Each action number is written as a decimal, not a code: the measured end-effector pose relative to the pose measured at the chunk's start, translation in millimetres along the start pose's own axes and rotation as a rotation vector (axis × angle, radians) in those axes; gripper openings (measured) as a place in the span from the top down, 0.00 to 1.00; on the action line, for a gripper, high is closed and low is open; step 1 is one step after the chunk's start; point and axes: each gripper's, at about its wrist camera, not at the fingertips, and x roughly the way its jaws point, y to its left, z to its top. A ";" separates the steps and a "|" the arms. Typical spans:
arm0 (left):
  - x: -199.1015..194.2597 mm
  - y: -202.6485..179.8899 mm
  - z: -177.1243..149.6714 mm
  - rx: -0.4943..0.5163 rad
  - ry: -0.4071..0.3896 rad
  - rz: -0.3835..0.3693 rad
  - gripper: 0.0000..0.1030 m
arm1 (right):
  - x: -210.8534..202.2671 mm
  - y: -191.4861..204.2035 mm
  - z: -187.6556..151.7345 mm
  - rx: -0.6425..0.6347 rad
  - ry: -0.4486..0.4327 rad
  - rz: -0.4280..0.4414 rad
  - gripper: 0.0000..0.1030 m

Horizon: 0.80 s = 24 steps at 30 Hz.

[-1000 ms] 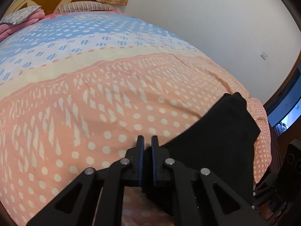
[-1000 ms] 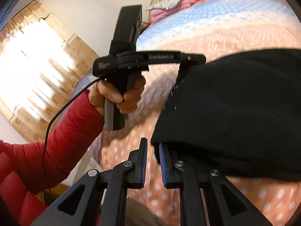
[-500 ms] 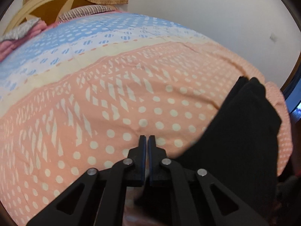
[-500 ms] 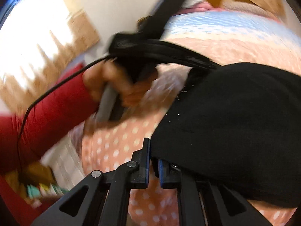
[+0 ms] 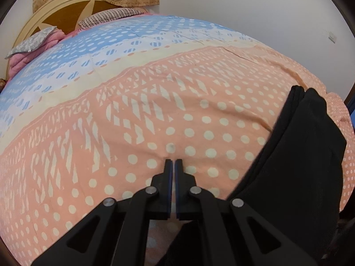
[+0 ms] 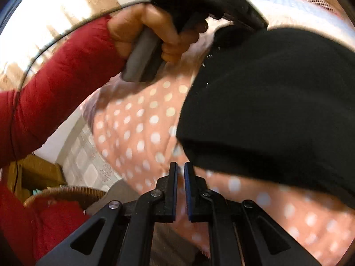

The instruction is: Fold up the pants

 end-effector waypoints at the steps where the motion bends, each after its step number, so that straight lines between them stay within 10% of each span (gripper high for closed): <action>1: -0.6 -1.5 -1.2 0.005 -0.001 0.009 0.98 | -17.7 5.2 0.4 -0.028 -0.062 0.026 0.94; 4: -0.3 -3.6 0.6 0.004 0.007 0.023 0.98 | -56.5 10.7 16.5 -0.073 -0.247 -0.025 0.94; 7: -0.2 -6.9 1.2 0.021 0.012 0.053 0.98 | -29.1 -11.0 34.3 -0.040 -0.227 -0.176 0.94; 24: 0.7 -7.1 3.0 0.021 0.016 0.132 0.98 | -25.3 -46.7 -8.8 0.102 -0.213 -0.024 0.93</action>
